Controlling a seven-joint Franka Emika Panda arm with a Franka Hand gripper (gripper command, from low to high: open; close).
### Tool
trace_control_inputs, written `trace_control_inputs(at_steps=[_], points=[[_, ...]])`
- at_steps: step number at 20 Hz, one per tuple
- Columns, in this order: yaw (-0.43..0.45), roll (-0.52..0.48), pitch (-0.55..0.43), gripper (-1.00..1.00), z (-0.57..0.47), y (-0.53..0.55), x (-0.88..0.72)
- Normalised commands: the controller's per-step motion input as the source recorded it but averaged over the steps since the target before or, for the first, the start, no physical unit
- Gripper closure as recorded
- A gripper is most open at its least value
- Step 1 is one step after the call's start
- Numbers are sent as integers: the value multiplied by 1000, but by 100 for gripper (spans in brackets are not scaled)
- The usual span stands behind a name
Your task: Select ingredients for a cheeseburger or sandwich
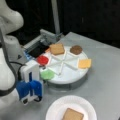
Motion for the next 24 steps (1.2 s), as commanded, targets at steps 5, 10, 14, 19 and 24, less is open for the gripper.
trace_control_inputs(at_steps=[5,10,14,19,24], points=[[-2,175,-66,100,-83,-61,88],[-1,166,-52,100,-71,-36,88],[0,162,-43,100,-71,-21,71],[-9,127,-43,100,-67,-13,62],[-35,74,-29,100,-76,24,54]])
